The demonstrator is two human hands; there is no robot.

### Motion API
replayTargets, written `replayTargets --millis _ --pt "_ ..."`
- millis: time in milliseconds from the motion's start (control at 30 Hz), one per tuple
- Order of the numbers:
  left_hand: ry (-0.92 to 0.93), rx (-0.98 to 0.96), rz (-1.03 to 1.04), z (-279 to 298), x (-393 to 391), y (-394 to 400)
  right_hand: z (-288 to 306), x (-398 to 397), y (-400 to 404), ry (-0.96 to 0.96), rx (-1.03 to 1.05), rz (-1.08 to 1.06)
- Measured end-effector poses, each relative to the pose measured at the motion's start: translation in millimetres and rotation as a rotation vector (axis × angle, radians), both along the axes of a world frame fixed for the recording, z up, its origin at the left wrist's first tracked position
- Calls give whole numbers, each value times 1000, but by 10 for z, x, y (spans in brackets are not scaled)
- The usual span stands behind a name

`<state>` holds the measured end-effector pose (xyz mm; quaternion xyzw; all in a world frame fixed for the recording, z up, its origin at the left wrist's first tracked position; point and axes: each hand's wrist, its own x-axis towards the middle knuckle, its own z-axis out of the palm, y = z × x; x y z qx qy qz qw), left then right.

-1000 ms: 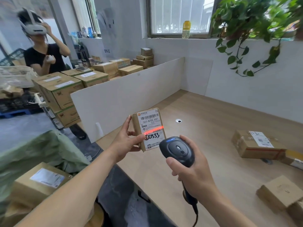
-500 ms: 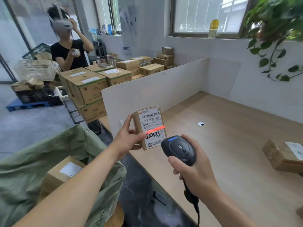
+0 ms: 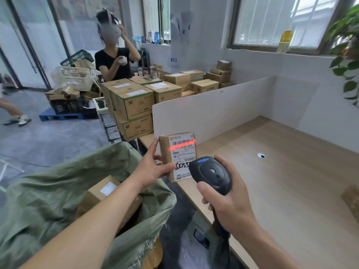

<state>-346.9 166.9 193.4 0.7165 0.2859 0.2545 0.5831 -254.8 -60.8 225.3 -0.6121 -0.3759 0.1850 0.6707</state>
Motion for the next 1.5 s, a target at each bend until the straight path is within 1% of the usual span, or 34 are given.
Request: replayTargets --millis 433,567,800,1067,1300,1400,1500 --pt "-12 9 137 -2 -608 92 -78 -402 210 76 22 48" --pt "21 53 200 10 -758 53 -63 -443 225 68 29 76" --pt "27 79 257 95 -911 -122 -18 -433 130 75 42 172" --pt "-5 40 364 142 -1056 -370 5 -333 -34 47 22 284" --pt "9 -11 543 51 -1417 -524 -77 -343 -56 72 -9 439" --pt "41 -33 610 -28 -1686 -501 -134 -427 16 89 -25 484" --pt "125 -43 640 -135 -1925 -398 -170 -507 121 87 -68 528"
